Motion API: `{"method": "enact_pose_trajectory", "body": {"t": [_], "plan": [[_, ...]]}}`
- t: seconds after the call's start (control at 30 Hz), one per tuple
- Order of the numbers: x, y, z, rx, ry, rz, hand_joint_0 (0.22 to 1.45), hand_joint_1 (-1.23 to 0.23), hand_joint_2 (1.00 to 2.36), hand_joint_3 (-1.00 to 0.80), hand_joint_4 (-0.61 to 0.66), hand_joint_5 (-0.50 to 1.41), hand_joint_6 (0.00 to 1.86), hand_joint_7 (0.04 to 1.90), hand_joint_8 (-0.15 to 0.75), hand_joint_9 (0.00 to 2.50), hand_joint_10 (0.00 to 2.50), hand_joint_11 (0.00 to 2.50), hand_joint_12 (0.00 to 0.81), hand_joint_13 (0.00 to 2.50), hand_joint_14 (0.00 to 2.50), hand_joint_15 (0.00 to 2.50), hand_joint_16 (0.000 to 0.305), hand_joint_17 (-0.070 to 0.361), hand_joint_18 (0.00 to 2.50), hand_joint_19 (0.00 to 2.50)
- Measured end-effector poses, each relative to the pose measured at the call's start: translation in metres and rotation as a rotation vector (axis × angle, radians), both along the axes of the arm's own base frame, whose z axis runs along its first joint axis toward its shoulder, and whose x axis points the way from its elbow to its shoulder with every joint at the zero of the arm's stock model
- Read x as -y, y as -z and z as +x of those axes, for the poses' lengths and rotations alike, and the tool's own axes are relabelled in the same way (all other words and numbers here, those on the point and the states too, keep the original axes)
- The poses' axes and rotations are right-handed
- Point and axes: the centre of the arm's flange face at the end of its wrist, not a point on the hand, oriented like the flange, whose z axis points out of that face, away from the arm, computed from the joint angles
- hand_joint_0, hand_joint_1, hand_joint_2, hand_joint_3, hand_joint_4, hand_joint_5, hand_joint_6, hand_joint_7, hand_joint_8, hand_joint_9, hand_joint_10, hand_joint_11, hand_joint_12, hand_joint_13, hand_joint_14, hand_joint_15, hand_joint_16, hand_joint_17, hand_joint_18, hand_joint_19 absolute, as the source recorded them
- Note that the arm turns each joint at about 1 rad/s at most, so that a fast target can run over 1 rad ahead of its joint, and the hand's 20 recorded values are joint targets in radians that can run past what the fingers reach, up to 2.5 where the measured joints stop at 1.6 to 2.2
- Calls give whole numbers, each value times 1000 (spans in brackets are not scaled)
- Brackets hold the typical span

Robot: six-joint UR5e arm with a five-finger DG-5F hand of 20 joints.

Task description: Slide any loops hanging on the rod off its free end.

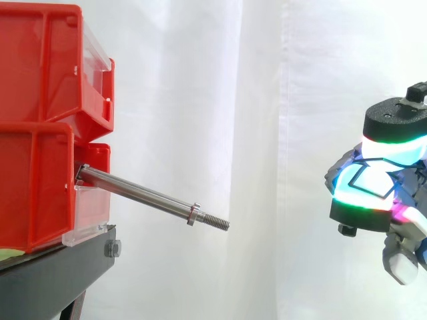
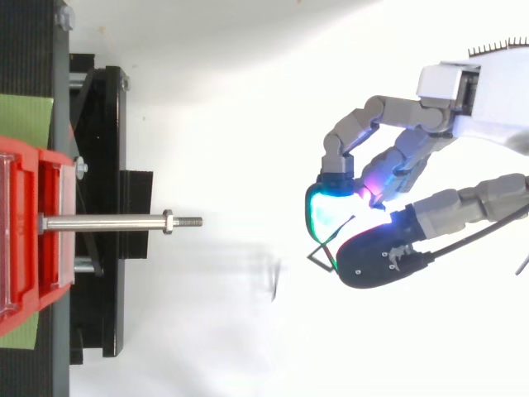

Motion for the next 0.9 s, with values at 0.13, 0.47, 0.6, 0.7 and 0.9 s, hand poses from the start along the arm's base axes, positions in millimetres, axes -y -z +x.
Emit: {"method": "enact_pose_trajectory", "body": {"t": [0.13,0.47,0.6,0.7,0.9], "plan": [[0,0,0,1,4,8,672,-800,1005,-437,10,-170,920,894,255,961,28,725,345,733,18,422,49,109,765,442],[-1,0,0,3,7,19,618,-720,1005,-445,13,-139,912,974,252,1028,27,712,346,757,18,426,48,107,775,467],[-2,0,0,3,7,19,590,-617,1003,-461,13,-128,898,982,256,1045,29,699,347,762,18,430,48,108,778,466],[-2,0,0,3,7,19,587,-593,1004,-461,22,-125,895,964,256,1051,28,690,352,762,18,434,48,108,779,473],[-2,0,0,2,6,19,574,-630,1001,-485,43,-121,872,958,261,1050,28,692,351,766,18,433,49,110,781,472]]}}
